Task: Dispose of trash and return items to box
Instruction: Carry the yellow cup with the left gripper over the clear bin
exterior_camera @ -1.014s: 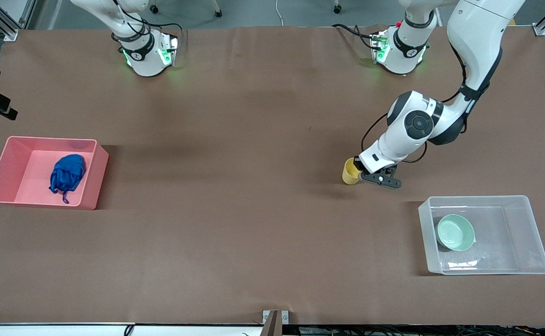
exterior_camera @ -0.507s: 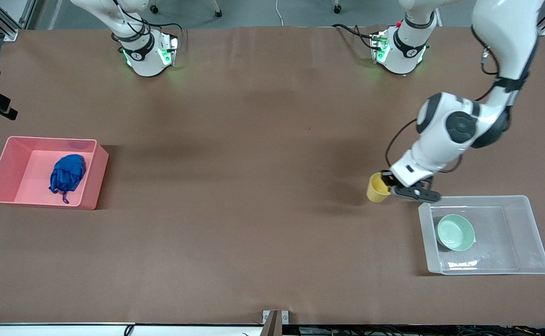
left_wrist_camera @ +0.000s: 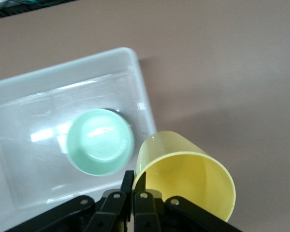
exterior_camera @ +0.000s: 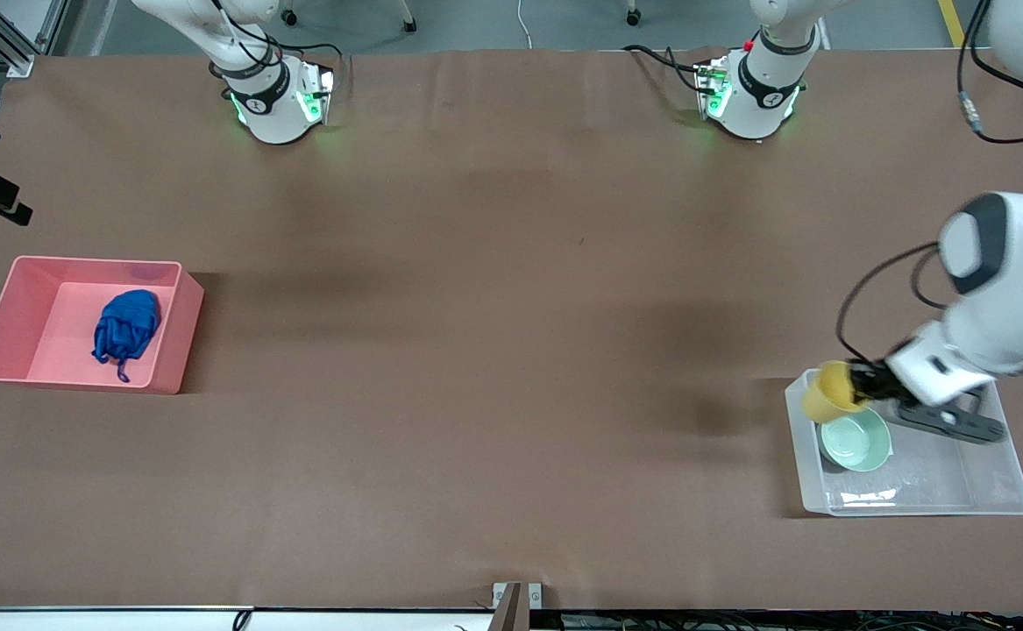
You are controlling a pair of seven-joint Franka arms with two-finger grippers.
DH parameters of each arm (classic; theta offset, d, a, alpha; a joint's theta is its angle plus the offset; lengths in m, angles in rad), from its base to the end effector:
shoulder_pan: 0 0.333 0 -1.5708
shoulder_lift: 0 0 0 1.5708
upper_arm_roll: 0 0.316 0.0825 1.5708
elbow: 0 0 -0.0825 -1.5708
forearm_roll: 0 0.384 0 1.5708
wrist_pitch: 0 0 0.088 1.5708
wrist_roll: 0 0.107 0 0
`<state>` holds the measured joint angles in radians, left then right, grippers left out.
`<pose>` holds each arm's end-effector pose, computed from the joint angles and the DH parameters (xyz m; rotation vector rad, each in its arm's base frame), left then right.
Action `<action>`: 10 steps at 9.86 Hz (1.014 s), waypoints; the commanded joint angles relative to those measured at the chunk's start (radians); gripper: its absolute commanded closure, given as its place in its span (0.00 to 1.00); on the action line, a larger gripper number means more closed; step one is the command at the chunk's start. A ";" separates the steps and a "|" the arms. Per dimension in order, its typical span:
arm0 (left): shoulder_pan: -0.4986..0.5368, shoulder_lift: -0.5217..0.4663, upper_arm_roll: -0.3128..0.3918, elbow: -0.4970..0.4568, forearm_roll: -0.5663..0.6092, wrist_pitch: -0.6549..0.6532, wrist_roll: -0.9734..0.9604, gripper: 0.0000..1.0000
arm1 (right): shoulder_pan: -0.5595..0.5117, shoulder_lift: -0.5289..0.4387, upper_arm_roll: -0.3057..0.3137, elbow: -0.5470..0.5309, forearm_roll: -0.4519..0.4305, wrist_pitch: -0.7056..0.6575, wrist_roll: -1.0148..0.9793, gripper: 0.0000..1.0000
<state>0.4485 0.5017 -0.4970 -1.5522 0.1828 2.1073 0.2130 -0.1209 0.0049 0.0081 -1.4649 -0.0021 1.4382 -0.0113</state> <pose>0.6940 0.0269 0.3963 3.0494 -0.4309 0.1871 0.5389 -0.0613 0.6597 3.1371 -0.1597 -0.0497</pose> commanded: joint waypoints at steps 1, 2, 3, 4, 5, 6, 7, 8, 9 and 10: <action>0.022 0.145 0.030 0.118 0.040 -0.023 0.135 1.00 | -0.019 -0.014 0.012 -0.011 0.011 -0.002 -0.013 0.00; 0.024 0.153 0.047 0.124 0.056 -0.026 0.141 1.00 | -0.019 -0.016 0.012 -0.011 0.011 -0.002 -0.013 0.00; 0.022 0.182 0.060 0.124 0.099 -0.024 0.146 1.00 | -0.019 -0.016 0.010 -0.011 0.011 -0.002 -0.013 0.00; 0.024 0.213 0.061 0.126 0.125 -0.013 0.151 1.00 | -0.019 -0.014 0.012 -0.011 0.011 -0.002 -0.013 0.00; 0.024 0.233 0.063 0.126 0.126 -0.013 0.149 1.00 | -0.019 -0.016 0.012 -0.011 0.011 -0.002 -0.013 0.00; 0.022 0.247 0.063 0.126 0.124 -0.012 0.143 1.00 | -0.019 -0.016 0.010 -0.011 0.011 -0.002 -0.015 0.00; 0.022 0.256 0.063 0.126 0.124 -0.004 0.141 1.00 | -0.019 -0.016 0.012 -0.011 0.011 -0.002 -0.013 0.00; 0.024 0.270 0.064 0.126 0.126 0.013 0.147 1.00 | -0.019 -0.016 0.010 -0.011 0.011 -0.002 -0.013 0.00; 0.024 0.287 0.064 0.126 0.127 0.031 0.146 0.99 | -0.019 -0.016 0.010 -0.011 0.011 -0.002 -0.015 0.00; 0.024 0.297 0.073 0.127 0.127 0.065 0.143 0.99 | -0.019 -0.014 0.010 -0.011 0.011 -0.002 -0.015 0.00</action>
<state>0.4842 0.7499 -0.4408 -1.4463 0.2888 2.1373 0.3556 -0.1211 0.0049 0.0076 -1.4646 -0.0021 1.4379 -0.0117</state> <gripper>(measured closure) 0.969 0.000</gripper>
